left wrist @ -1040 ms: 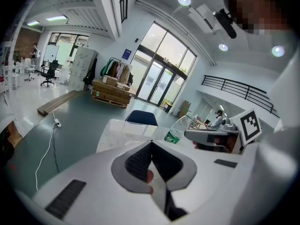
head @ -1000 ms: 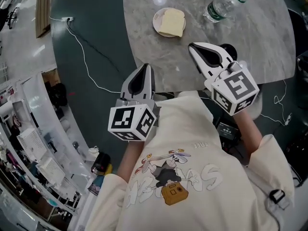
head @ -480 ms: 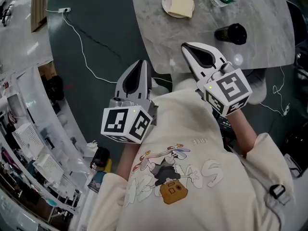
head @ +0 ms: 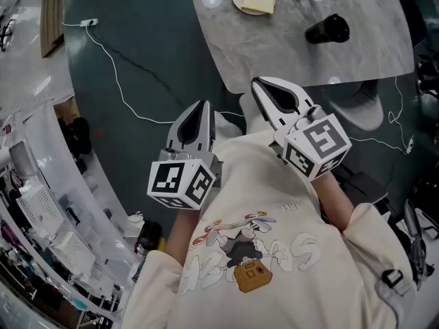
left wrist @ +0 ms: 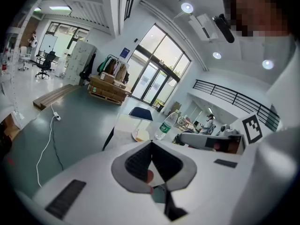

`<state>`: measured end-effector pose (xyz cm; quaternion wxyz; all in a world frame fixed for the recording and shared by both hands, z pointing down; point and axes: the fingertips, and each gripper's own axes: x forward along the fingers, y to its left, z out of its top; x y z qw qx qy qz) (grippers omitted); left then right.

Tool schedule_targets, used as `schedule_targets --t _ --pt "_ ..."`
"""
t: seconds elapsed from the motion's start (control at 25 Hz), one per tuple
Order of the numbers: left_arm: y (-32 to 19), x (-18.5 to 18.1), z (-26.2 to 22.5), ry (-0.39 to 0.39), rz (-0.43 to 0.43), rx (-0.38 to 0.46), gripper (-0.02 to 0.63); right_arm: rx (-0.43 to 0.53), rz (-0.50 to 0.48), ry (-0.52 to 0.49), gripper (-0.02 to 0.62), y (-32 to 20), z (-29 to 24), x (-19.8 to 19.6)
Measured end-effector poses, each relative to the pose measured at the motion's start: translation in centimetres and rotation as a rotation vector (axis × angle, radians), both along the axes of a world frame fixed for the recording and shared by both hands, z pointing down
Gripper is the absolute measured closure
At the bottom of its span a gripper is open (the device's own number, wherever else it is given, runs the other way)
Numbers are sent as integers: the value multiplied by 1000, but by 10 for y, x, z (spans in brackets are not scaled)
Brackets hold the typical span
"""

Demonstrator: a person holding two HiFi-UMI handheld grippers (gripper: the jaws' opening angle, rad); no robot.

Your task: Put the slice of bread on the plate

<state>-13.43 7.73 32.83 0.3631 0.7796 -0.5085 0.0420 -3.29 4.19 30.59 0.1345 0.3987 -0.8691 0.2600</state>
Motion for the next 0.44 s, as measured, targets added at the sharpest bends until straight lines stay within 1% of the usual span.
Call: schedule_targets --t 0.16,0.28,0.36,0.44 --pt "19 -4 -1 8 47 2 597 13 38 22 591 30 -1 -17" --pt "26 -6 -11 -6 62 27 597 28 68 40 591 42 -5 -31" --pt "29 -2 -15 -13 73 43 597 62 50 57 591 51 -12 -40" --pt "35 5 -17 -15 84 52 597 96 7 78 591 63 -21 -49"
